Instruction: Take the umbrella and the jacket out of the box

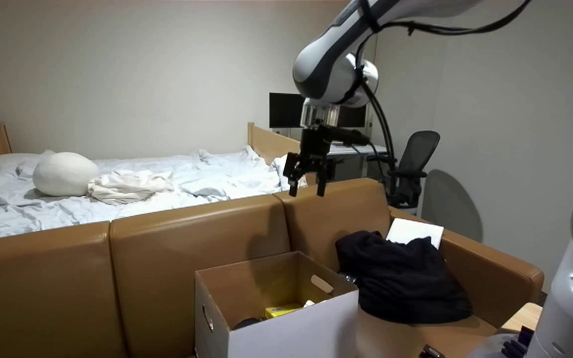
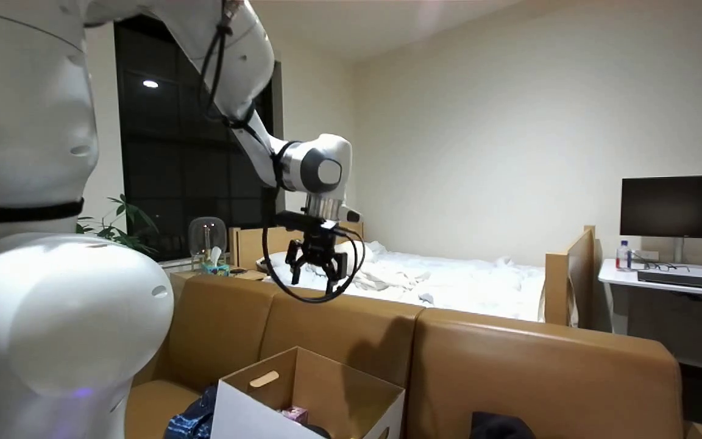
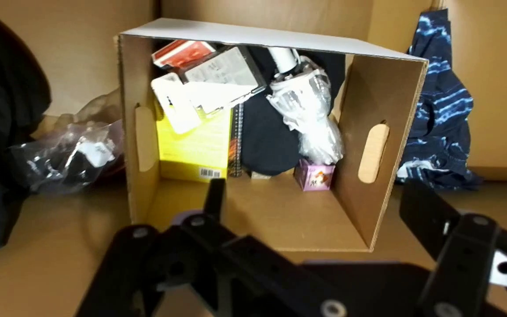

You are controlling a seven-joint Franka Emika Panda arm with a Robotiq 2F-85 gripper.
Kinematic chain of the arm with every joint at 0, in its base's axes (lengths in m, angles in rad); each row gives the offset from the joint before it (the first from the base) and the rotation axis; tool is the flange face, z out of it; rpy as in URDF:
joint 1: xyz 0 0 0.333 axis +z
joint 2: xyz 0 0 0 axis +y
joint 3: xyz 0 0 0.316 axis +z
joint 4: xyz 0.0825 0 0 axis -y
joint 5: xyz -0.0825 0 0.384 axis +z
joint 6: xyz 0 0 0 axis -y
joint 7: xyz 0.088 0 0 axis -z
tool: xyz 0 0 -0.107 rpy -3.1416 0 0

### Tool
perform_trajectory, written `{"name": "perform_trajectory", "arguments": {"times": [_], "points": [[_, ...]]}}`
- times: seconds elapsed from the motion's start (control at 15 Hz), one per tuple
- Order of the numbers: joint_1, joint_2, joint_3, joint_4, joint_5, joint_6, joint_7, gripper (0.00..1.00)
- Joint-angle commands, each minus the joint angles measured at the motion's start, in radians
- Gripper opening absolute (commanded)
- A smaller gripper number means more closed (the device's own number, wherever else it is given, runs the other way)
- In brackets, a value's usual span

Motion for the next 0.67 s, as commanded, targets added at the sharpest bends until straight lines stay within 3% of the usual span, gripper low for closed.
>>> {"name": "perform_trajectory", "arguments": {"times": [0.0,0.2,0.27,0.6], "points": [[-0.017,0.237,0.01,0.129,0.134,-0.036,-0.121,1.0],[-0.049,0.336,0.029,0.165,0.171,-0.067,-0.153,1.0],[-0.033,0.296,0.03,0.129,0.13,-0.022,-0.103,1.0],[-0.047,0.354,0.034,0.169,0.136,-0.042,-0.113,1.0]]}}
